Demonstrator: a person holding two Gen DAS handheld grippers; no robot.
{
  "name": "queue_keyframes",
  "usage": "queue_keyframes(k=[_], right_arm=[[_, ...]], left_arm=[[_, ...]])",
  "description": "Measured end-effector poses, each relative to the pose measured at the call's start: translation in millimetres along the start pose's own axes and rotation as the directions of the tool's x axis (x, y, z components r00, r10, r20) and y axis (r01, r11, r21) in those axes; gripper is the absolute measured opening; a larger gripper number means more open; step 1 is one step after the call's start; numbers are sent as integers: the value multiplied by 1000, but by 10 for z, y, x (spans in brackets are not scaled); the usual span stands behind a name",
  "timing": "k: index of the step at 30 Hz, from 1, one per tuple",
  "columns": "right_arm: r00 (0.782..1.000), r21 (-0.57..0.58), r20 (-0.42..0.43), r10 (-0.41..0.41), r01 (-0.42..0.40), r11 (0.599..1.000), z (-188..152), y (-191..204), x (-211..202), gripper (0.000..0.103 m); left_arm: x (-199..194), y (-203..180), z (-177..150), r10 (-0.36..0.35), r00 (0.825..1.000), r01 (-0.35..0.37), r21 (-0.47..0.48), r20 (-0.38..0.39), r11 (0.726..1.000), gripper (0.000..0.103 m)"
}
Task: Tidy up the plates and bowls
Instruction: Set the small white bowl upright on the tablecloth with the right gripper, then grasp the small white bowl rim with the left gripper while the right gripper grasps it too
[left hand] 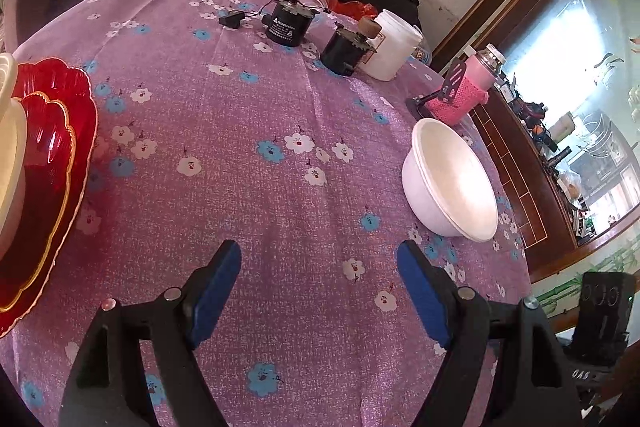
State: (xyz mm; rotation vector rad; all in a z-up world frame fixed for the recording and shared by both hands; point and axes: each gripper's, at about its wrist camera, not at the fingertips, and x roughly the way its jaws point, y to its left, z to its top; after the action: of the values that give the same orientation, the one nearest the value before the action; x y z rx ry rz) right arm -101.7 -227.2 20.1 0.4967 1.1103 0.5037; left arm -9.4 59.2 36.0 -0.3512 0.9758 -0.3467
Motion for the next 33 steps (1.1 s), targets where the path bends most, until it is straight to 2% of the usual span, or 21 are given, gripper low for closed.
queue_keyframes(k=[2, 3, 4, 5, 12, 15, 20, 24, 28, 31, 33], right_arm=[[993, 8, 100, -57, 56, 998, 55, -19, -233, 35], [985, 23, 148, -85, 82, 996, 103, -38, -334, 52], [978, 36, 181, -107, 102, 994, 159, -48, -374, 64], [965, 50, 222, -137, 129, 990, 214, -58, -433, 66], [918, 131, 326, -224, 191, 973, 607, -102, -341, 66], [892, 145, 354, -282, 245, 959, 839, -86, -231, 66], [870, 166, 357, -339, 298, 940, 1086, -153, -8, 66], [850, 170, 369, -375, 335, 927, 1105, -280, 71, 66], [854, 186, 351, -383, 337, 923, 1103, -452, 121, 66], [879, 184, 322, -353, 308, 934, 1106, -518, 213, 64], [893, 182, 305, -330, 286, 941, 1113, -545, 270, 61]], left_arm=[[10, -84, -26, 10, 1000, -10, 18, -5, 1000, 79], [15, -129, -34, 17, 1000, -17, 29, -7, 999, 79], [18, -191, -40, 29, 1000, -29, 49, -6, 998, 79], [18, -250, -46, 43, 999, -42, 68, -2, 997, 79], [77, -640, -11, 182, 982, -190, 212, 55, 959, 80], [129, -793, 17, 240, 966, -256, 266, 90, 929, 80], [248, -962, 86, 309, 941, -337, 325, 136, 884, 80], [332, -1034, 138, 337, 928, -372, 349, 157, 860, 80], [447, -1103, 188, 349, 925, -380, 364, 149, 851, 80], [520, -1176, 247, 336, 932, -362, 362, 134, 859, 80], [574, -1205, 316, 310, 944, -330, 344, 111, 879, 84]])
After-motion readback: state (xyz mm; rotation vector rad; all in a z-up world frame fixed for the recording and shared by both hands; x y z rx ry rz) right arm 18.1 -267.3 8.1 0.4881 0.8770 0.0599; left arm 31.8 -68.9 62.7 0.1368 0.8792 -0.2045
